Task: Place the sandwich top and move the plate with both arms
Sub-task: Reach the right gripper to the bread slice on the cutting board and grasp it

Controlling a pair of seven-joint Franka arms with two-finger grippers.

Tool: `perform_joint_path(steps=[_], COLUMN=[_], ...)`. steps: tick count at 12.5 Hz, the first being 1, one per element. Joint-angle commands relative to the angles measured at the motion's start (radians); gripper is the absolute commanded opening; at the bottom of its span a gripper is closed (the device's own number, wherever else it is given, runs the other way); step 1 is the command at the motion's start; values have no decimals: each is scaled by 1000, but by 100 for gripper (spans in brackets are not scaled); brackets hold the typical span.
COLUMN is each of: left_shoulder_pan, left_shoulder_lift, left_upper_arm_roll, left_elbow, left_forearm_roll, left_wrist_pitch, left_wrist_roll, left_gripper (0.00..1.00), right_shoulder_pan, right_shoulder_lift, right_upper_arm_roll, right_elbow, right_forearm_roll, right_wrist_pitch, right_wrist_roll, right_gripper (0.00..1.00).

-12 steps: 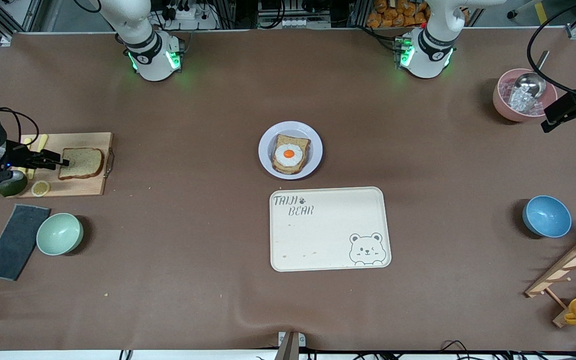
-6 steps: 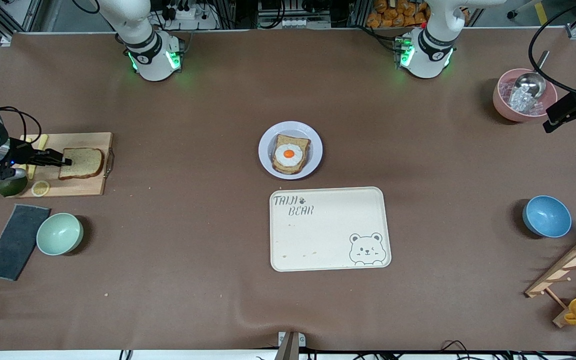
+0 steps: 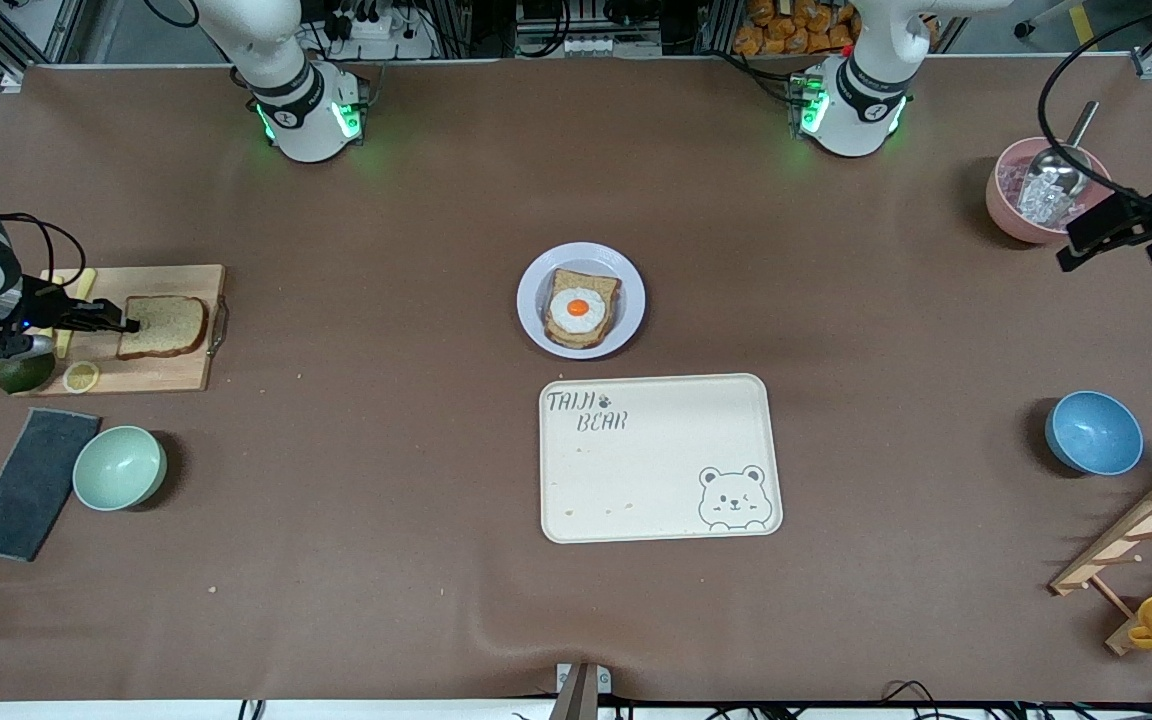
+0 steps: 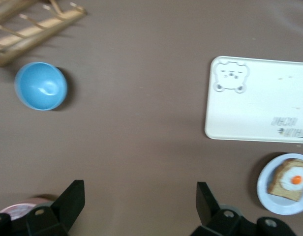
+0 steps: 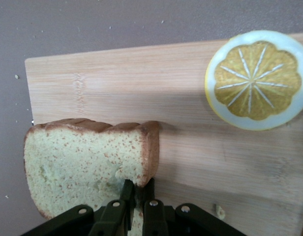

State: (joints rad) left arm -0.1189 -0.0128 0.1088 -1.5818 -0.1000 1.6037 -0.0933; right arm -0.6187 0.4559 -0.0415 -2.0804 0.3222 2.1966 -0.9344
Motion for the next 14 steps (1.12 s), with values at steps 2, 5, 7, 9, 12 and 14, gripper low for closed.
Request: perform_joint_path(steps=[2, 5, 7, 9, 12, 14], left_shoulder_pan=[-4, -1, -7, -7, -4, -7], left_shoulder_lift=[-45, -43, -35, -30, 10, 46], left_upper_arm_roll=[-12, -70, -75, -90, -90, -93], left_elbow=[-192, -285, -320, -374, -394, -409], left_forearm_roll=[-121, -125, -130, -133, -196, -224], left_wrist_pitch=[146, 254, 301, 382, 426, 458], left_wrist_roll=[17, 12, 10, 10, 10, 6], left_gripper=[100, 100, 100, 100, 100, 100], right_shoulder_pan=[-7, 37, 72, 117, 206, 279], right_shoulder_lift=[-16, -29, -37, -55, -94, -109], right_upper_arm_roll=[23, 22, 22, 22, 25, 28], right_elbow=[8, 80, 132, 160, 160, 158], right_forearm_roll=[21, 20, 17, 12, 15, 24], right_wrist_pitch=[-38, -144, -243, -320, -403, -422], right_wrist_roll=[-21, 24, 113, 199, 299, 350], right_gripper=[0, 0, 0, 0, 0, 0])
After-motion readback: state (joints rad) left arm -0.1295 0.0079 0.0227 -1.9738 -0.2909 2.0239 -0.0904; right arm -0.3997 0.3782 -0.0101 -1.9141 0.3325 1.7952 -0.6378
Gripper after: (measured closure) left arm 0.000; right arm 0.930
